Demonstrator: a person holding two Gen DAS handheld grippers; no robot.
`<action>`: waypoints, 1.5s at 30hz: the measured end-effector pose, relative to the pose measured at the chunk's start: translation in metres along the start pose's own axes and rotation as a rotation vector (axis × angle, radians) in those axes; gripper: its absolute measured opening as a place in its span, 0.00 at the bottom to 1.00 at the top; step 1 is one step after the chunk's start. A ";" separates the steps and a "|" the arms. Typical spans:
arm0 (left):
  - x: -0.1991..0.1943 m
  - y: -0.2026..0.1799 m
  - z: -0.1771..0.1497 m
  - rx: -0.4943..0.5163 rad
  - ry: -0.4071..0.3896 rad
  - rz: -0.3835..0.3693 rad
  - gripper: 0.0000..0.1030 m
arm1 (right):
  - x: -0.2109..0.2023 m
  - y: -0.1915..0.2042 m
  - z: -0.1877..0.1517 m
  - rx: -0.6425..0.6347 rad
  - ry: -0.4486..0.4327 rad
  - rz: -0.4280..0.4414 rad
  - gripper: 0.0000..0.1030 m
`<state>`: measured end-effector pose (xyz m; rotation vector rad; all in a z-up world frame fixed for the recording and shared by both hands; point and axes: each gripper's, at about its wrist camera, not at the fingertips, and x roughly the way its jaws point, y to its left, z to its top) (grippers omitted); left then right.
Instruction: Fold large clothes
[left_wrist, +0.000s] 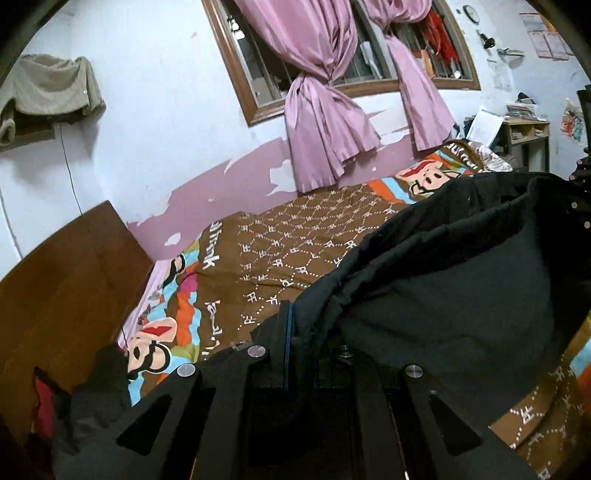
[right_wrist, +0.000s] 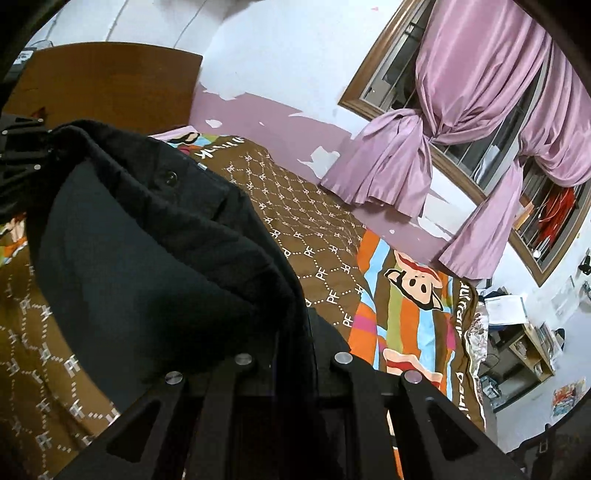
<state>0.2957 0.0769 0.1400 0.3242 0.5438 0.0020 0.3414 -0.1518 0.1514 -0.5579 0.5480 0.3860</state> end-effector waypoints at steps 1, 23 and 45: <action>0.007 0.001 0.000 -0.002 0.008 0.003 0.06 | 0.011 -0.001 0.001 0.006 -0.001 -0.001 0.11; 0.161 0.000 -0.030 -0.036 0.201 -0.025 0.06 | 0.172 -0.010 -0.009 0.239 0.047 0.091 0.16; 0.120 0.010 -0.030 -0.168 0.097 -0.088 0.80 | 0.120 -0.025 -0.022 0.339 -0.090 0.166 0.83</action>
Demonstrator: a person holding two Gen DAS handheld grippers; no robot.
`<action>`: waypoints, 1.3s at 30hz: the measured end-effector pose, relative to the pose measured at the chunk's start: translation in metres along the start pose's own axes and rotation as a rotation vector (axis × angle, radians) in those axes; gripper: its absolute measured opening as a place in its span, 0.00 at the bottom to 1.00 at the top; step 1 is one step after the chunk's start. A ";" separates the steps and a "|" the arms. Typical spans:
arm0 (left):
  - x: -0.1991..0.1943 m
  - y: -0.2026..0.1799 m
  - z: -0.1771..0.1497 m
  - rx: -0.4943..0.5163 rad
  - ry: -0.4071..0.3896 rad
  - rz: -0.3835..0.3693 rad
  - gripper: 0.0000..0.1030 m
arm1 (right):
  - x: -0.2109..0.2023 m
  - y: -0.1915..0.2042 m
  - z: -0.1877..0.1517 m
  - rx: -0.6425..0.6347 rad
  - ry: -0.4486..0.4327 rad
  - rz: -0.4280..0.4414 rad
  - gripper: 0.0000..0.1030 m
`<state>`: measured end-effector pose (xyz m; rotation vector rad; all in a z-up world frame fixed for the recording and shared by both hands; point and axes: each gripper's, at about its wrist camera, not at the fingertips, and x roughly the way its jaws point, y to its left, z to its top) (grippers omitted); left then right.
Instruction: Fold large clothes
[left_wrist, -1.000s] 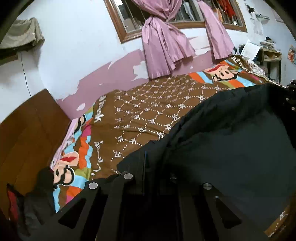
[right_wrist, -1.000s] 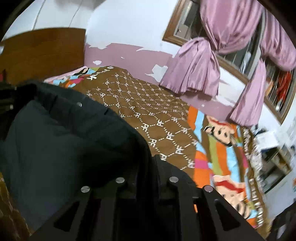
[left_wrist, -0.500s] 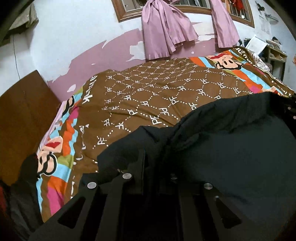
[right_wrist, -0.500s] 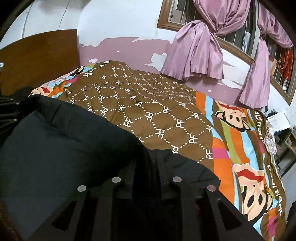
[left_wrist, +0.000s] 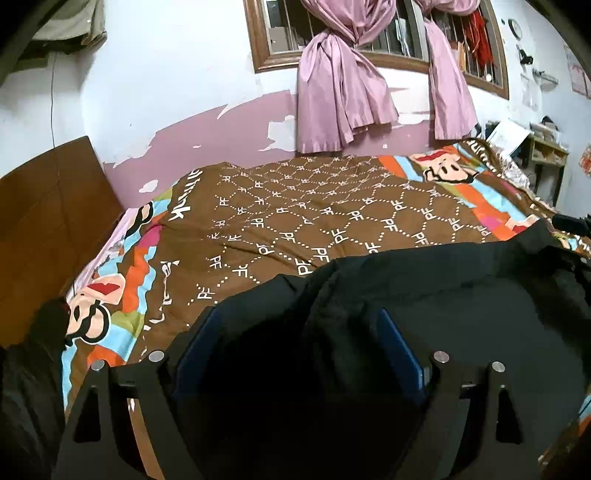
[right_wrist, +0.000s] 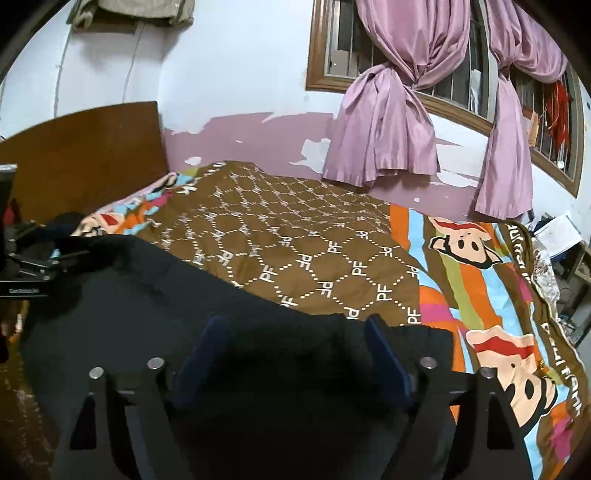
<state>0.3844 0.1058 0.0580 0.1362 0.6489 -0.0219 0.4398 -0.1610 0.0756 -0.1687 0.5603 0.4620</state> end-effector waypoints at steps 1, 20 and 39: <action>-0.005 -0.001 -0.002 -0.003 -0.004 -0.005 0.80 | -0.005 0.002 -0.002 0.007 0.003 0.015 0.85; -0.038 -0.037 -0.052 0.002 0.069 -0.325 0.86 | -0.025 0.014 -0.094 0.117 0.207 0.152 0.86; 0.058 -0.022 -0.027 -0.016 0.209 -0.101 0.99 | 0.091 0.007 -0.049 0.069 0.308 0.059 1.00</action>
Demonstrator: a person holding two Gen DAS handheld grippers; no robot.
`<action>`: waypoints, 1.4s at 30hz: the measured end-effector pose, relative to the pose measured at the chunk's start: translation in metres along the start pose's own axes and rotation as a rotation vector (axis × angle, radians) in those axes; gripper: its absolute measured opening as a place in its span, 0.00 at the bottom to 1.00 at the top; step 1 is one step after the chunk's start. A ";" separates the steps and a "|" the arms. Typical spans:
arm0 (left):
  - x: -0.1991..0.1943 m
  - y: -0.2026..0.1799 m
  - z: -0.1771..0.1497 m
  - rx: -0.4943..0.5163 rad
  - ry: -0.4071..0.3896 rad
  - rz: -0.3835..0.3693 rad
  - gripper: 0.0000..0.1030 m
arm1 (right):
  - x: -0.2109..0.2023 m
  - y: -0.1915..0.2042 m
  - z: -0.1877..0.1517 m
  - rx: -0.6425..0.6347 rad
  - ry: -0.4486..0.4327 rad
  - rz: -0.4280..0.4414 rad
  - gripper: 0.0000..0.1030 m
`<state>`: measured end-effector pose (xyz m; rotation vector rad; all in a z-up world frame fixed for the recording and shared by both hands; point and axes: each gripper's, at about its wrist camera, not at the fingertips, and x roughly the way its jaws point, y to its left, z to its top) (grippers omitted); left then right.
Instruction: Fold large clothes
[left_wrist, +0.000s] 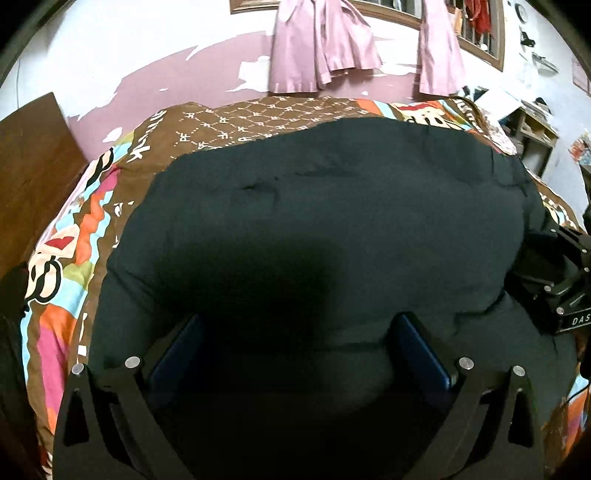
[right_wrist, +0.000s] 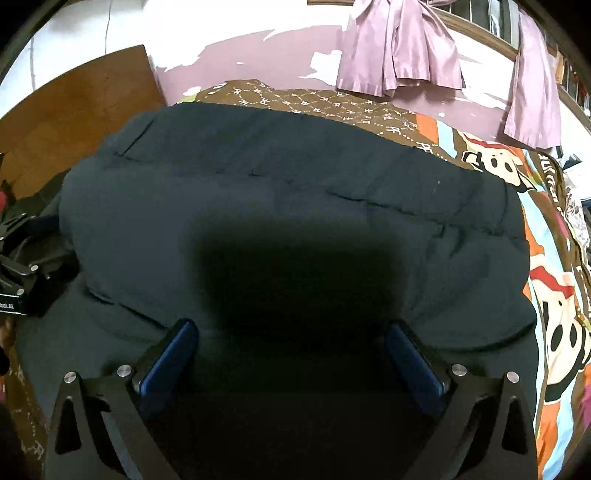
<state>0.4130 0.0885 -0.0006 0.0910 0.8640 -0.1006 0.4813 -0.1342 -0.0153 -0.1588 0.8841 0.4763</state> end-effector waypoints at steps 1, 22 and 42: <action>0.001 0.001 0.001 0.001 -0.002 0.004 0.99 | 0.002 -0.001 0.002 0.002 -0.002 -0.003 1.00; 0.042 0.026 0.033 -0.004 -0.017 -0.075 0.99 | 0.045 -0.029 0.034 0.098 0.041 0.076 1.00; 0.049 0.022 0.023 -0.019 -0.052 -0.100 0.99 | 0.055 -0.031 0.025 0.108 0.057 0.113 1.00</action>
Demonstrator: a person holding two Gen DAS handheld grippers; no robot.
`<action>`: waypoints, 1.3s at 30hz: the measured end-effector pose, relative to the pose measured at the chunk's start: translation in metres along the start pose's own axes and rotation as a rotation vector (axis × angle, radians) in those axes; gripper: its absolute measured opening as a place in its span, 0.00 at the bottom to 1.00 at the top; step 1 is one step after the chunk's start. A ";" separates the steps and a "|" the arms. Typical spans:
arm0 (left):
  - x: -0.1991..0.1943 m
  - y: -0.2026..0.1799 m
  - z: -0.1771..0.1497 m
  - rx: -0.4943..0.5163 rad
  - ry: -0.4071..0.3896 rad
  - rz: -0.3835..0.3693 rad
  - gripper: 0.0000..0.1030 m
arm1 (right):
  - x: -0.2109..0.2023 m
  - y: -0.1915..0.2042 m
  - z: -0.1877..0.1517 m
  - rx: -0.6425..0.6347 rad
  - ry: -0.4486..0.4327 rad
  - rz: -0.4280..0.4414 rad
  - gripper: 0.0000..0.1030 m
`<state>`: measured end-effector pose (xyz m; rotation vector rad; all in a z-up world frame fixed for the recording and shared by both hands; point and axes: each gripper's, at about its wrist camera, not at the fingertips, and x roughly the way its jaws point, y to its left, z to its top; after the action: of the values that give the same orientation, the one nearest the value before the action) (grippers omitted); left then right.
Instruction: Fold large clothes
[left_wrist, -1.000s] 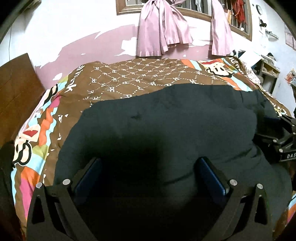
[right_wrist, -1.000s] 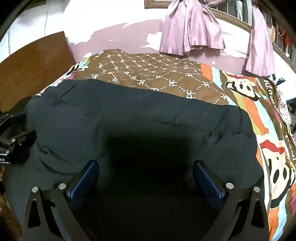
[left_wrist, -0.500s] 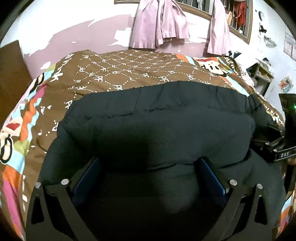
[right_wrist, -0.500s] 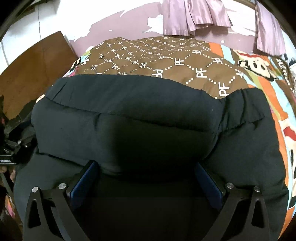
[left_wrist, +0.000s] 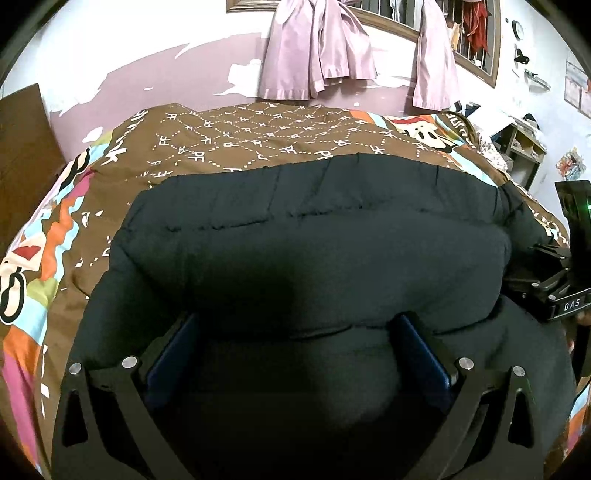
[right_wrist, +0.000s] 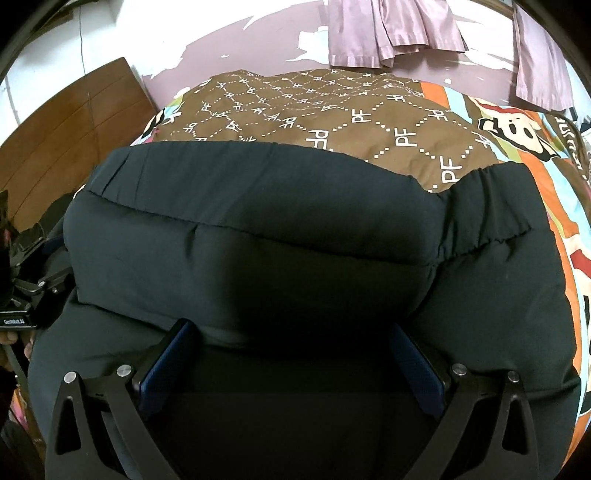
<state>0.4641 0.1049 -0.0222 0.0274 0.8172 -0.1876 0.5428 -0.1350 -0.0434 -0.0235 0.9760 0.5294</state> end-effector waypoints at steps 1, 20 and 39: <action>0.000 0.000 0.000 0.000 -0.001 0.000 0.99 | 0.000 0.000 0.000 0.000 0.001 0.000 1.00; 0.002 0.003 -0.007 -0.007 -0.028 -0.021 0.99 | -0.010 0.004 -0.011 -0.012 -0.075 -0.004 1.00; -0.007 -0.008 -0.017 0.023 -0.081 0.010 0.99 | -0.055 0.001 -0.022 -0.026 -0.180 0.002 1.00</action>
<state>0.4456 0.1001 -0.0281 0.0448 0.7341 -0.1874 0.5002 -0.1625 -0.0121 0.0015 0.7938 0.5363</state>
